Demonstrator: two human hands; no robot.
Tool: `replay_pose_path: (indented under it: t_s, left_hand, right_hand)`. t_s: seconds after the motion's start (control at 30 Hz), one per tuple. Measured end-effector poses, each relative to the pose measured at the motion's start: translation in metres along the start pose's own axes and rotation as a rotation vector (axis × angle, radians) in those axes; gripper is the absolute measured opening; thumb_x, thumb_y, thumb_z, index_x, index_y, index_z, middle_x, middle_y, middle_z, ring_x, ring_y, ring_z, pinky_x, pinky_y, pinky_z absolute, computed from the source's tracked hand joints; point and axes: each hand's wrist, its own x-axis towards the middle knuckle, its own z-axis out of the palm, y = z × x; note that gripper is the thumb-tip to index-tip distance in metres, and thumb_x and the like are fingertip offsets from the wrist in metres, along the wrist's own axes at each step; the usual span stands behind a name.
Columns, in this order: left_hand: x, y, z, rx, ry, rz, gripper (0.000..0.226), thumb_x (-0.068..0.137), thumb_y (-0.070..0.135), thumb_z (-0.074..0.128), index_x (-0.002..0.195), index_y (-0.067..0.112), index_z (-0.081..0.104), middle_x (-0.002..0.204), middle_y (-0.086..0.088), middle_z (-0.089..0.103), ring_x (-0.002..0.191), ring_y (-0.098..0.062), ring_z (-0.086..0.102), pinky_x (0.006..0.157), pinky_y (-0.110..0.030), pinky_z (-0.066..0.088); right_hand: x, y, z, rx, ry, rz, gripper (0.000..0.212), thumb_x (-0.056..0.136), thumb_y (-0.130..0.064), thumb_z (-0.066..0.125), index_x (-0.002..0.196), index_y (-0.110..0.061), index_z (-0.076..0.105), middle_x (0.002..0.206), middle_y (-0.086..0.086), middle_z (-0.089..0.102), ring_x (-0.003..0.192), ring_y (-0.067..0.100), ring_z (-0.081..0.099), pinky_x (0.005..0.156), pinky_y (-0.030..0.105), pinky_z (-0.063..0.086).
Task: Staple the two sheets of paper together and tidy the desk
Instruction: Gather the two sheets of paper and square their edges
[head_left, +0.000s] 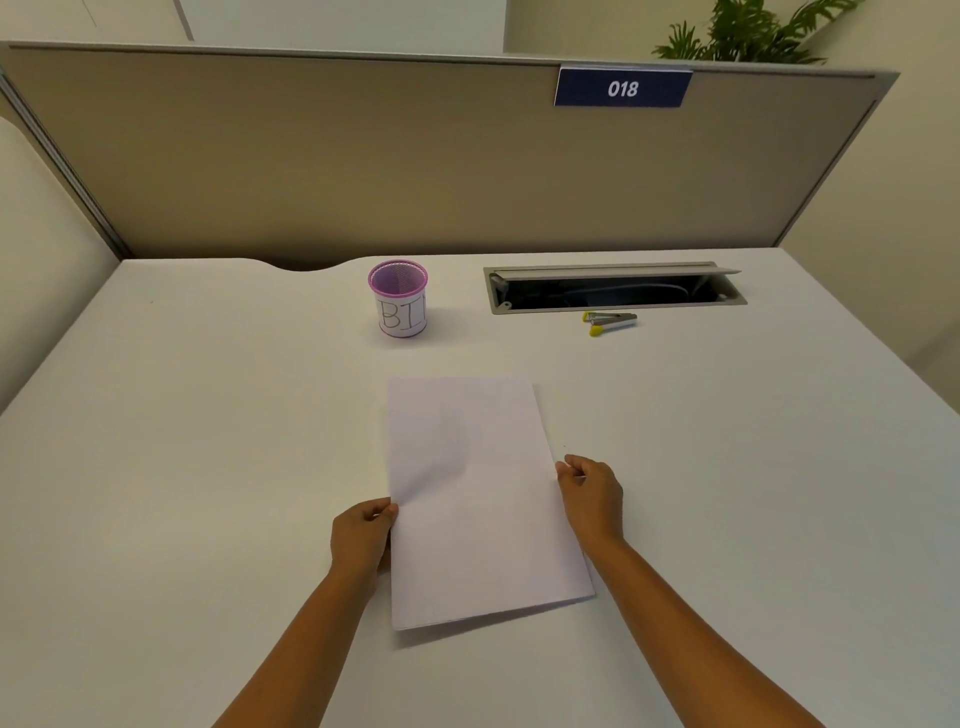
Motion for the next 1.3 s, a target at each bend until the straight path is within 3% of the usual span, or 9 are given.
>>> replay_pose_path:
  t_s: [0.13,0.27,0.43,0.57,0.77,0.9,1.07,1.2,1.3]
  left_hand:
    - [-0.009,0.01,0.0,-0.067,-0.045,0.031,0.022,0.09,0.014,0.053,0.108,0.004,0.061,0.104,-0.015,0.064,0.091,-0.036,0.06,0.078,-0.044,0.053]
    - [-0.02,0.033,0.001,-0.134,-0.074,0.134,0.02,0.09,0.012,0.052,0.107,0.006,0.061,0.101,-0.011,0.063,0.09,-0.029,0.059,0.068,-0.034,0.05]
    - [-0.028,0.067,0.0,-0.164,-0.04,0.294,0.018,0.088,0.01,0.055,0.104,0.008,0.064,0.093,-0.008,0.066,0.081,-0.023,0.063,0.062,-0.031,0.051]
    - [-0.035,0.1,-0.002,-0.217,0.0,0.475,0.018,0.087,0.009,0.057,0.103,0.009,0.065,0.089,-0.006,0.066,0.077,-0.02,0.064,0.059,-0.024,0.057]
    - [-0.045,0.114,-0.004,-0.217,0.084,0.671,0.022,0.087,0.01,0.057,0.107,0.018,0.063,0.101,-0.003,0.067,0.092,-0.019,0.065,0.081,-0.029,0.056]
    - [-0.048,0.109,0.006,-0.195,0.142,0.709,0.018,0.086,0.009,0.059,0.098,0.02,0.066,0.091,-0.001,0.069,0.087,-0.021,0.066,0.084,-0.039,0.054]
    - [-0.047,0.096,0.016,-0.14,0.18,0.703,0.019,0.085,0.009,0.059,0.097,0.022,0.067,0.089,0.004,0.068,0.076,0.002,0.064,0.081,-0.03,0.053]
    - [-0.044,0.081,0.019,-0.077,0.185,0.645,0.017,0.085,0.006,0.058,0.098,0.01,0.069,0.092,0.0,0.068,0.084,-0.015,0.064,0.085,-0.03,0.051]
    - [-0.044,0.071,0.02,-0.024,0.182,0.621,0.018,0.086,0.006,0.058,0.101,0.006,0.068,0.095,-0.001,0.067,0.085,-0.015,0.062,0.084,-0.027,0.048]
  right_hand:
    - [0.004,-0.012,-0.007,-0.124,-0.108,0.046,0.045,0.094,-0.038,0.043,0.127,-0.009,0.05,0.131,0.012,0.055,0.119,0.03,0.052,0.104,0.042,0.039]
    - [0.007,-0.032,-0.015,-0.11,-0.222,0.085,0.048,0.097,-0.037,0.035,0.137,-0.011,0.036,0.141,0.011,0.045,0.128,0.031,0.043,0.109,0.043,0.033]
    - [0.007,-0.065,-0.035,0.092,-0.153,-0.012,0.038,0.098,-0.021,0.036,0.133,-0.01,0.043,0.133,0.012,0.052,0.119,0.03,0.051,0.099,0.042,0.044]
    - [0.006,-0.097,-0.057,0.197,-0.086,-0.177,0.03,0.097,-0.017,0.04,0.125,-0.01,0.048,0.122,0.011,0.058,0.103,0.023,0.057,0.082,0.03,0.046]
    - [-0.001,-0.115,-0.076,0.302,-0.023,-0.29,0.032,0.094,-0.023,0.045,0.124,-0.012,0.05,0.118,0.002,0.058,0.099,0.013,0.054,0.086,0.025,0.044]
    - [-0.006,-0.113,-0.071,0.358,0.017,-0.262,0.028,0.096,-0.022,0.042,0.12,-0.012,0.052,0.11,0.0,0.059,0.094,0.016,0.056,0.081,0.023,0.045]
    - [-0.011,-0.101,-0.059,0.311,0.016,-0.312,0.029,0.095,-0.022,0.041,0.121,-0.011,0.051,0.11,-0.001,0.059,0.096,0.014,0.056,0.081,0.017,0.047]
    - [-0.01,-0.081,-0.049,0.271,-0.008,-0.281,0.028,0.096,-0.019,0.04,0.12,-0.009,0.051,0.118,0.009,0.061,0.101,0.018,0.056,0.094,0.033,0.049]
    - [-0.012,-0.065,-0.042,0.276,-0.038,-0.257,0.03,0.097,-0.015,0.038,0.124,-0.008,0.048,0.123,0.009,0.058,0.105,0.016,0.055,0.093,0.026,0.046]
